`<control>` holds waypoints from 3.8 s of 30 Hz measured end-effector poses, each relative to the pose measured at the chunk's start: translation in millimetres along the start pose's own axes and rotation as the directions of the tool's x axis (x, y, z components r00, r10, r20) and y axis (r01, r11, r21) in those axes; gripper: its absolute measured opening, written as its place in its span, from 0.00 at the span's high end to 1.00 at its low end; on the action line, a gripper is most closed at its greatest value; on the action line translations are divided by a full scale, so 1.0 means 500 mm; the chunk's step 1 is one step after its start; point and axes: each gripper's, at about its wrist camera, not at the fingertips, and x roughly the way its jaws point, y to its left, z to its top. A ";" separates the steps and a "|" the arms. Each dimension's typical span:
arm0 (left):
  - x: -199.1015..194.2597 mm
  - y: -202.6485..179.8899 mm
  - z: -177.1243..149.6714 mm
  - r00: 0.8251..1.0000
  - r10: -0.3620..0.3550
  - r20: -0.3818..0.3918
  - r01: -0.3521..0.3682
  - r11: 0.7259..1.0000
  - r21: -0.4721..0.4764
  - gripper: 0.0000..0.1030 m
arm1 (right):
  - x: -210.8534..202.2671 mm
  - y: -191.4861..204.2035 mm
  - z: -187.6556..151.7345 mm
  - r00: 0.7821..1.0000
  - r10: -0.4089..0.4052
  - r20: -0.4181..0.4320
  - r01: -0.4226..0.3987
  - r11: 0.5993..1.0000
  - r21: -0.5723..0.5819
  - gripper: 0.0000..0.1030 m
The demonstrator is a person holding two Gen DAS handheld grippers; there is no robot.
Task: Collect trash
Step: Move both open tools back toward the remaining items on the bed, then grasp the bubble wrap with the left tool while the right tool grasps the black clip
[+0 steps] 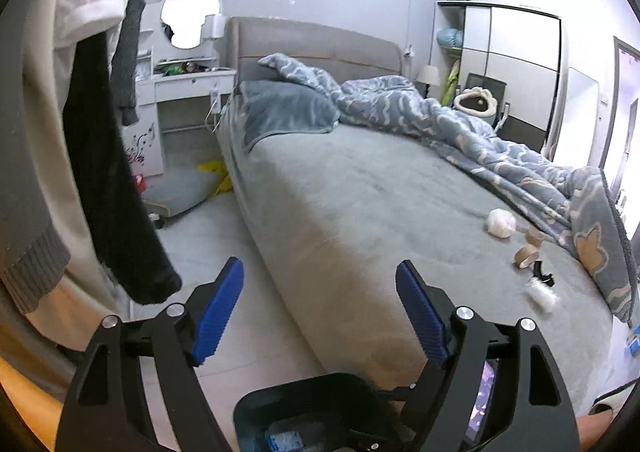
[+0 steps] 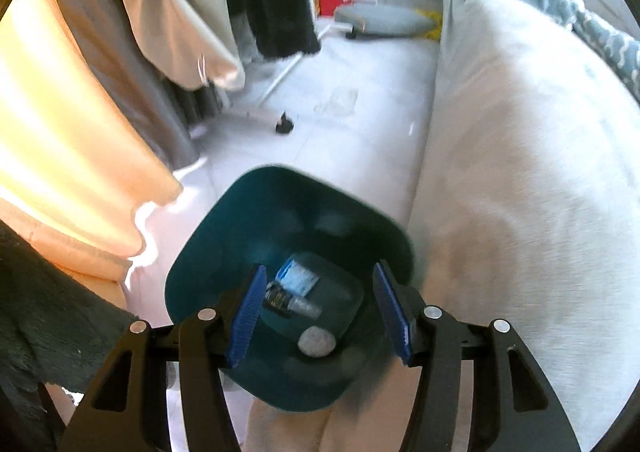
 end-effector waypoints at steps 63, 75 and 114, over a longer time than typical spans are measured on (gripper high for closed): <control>0.269 -0.505 -0.054 0.859 -0.372 -0.351 0.424 0.902 0.081 0.08 | -0.342 -0.626 -0.290 0.966 -0.169 0.195 0.052 0.868 0.494 0.47; 0.321 -0.600 -0.108 0.790 -0.390 -0.473 0.497 0.859 0.122 0.08 | -0.309 -0.668 -0.311 0.973 -0.014 0.232 -0.115 0.839 0.532 0.62; 0.388 -0.648 -0.137 0.786 -0.325 -0.526 0.440 0.892 0.107 0.44 | -0.378 -0.678 -0.306 0.947 -0.046 0.317 -0.124 0.860 0.495 0.91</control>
